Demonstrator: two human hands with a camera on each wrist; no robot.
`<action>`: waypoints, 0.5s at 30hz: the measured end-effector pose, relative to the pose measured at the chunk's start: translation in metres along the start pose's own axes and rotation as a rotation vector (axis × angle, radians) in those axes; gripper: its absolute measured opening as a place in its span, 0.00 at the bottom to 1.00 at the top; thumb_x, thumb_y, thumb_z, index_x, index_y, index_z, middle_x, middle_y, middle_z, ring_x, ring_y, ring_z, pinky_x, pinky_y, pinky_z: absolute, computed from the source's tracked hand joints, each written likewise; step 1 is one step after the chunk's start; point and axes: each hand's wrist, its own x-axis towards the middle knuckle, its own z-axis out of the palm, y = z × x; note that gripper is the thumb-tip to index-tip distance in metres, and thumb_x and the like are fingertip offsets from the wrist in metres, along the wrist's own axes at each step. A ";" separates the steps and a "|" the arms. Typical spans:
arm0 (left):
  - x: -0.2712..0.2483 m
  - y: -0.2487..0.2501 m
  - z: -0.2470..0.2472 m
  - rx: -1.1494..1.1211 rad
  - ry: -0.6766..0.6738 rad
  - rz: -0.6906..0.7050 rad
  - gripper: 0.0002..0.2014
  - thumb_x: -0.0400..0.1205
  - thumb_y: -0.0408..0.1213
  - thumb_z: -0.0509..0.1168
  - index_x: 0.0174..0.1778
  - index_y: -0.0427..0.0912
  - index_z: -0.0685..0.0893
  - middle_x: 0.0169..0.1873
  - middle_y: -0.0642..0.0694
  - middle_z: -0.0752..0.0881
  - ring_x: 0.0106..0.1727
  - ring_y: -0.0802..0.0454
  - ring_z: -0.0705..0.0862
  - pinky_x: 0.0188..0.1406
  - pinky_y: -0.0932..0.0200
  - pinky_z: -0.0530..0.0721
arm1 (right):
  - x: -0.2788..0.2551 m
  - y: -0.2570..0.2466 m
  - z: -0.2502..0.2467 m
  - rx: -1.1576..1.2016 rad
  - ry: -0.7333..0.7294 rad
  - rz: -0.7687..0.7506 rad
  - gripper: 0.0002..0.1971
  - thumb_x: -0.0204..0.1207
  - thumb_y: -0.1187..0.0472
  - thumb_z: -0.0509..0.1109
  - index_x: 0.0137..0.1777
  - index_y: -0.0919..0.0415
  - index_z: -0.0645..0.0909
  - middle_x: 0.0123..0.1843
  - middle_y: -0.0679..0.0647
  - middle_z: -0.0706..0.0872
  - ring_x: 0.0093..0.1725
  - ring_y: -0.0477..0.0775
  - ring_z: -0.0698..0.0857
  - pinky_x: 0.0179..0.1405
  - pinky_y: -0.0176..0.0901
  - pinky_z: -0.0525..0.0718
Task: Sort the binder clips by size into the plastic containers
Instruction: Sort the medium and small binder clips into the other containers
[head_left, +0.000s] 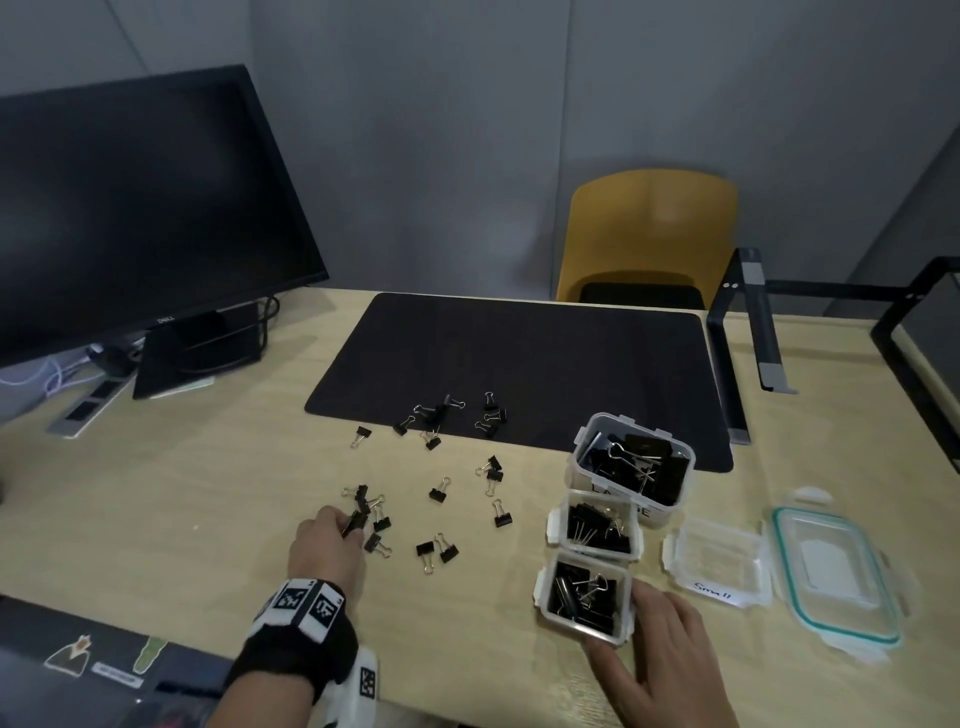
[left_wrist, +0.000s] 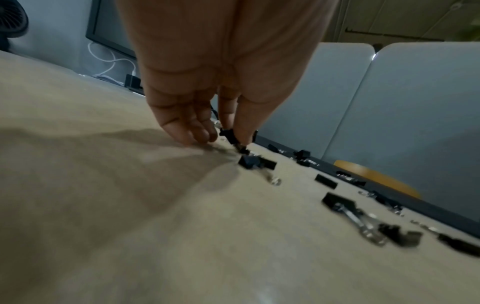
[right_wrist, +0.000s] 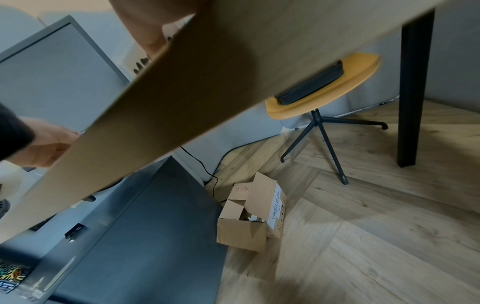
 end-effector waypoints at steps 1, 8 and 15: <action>-0.003 0.003 -0.002 -0.028 -0.005 0.017 0.06 0.81 0.34 0.65 0.51 0.38 0.78 0.48 0.40 0.84 0.44 0.45 0.80 0.44 0.55 0.77 | 0.000 0.000 0.000 -0.008 -0.007 0.004 0.33 0.66 0.30 0.60 0.69 0.43 0.70 0.62 0.32 0.76 0.63 0.42 0.67 0.56 0.43 0.72; -0.054 0.042 -0.012 -0.174 -0.132 0.295 0.05 0.81 0.36 0.66 0.49 0.49 0.77 0.44 0.53 0.84 0.43 0.57 0.81 0.39 0.65 0.74 | 0.002 0.003 -0.001 -0.021 -0.038 -0.007 0.33 0.67 0.31 0.60 0.71 0.43 0.68 0.65 0.33 0.75 0.64 0.43 0.64 0.60 0.39 0.68; -0.106 0.079 0.007 -0.183 -0.349 0.604 0.09 0.81 0.40 0.66 0.50 0.62 0.79 0.46 0.64 0.83 0.49 0.70 0.79 0.43 0.73 0.74 | 0.000 0.003 0.001 -0.025 -0.041 -0.001 0.35 0.67 0.31 0.57 0.73 0.44 0.66 0.67 0.34 0.73 0.69 0.44 0.62 0.66 0.41 0.67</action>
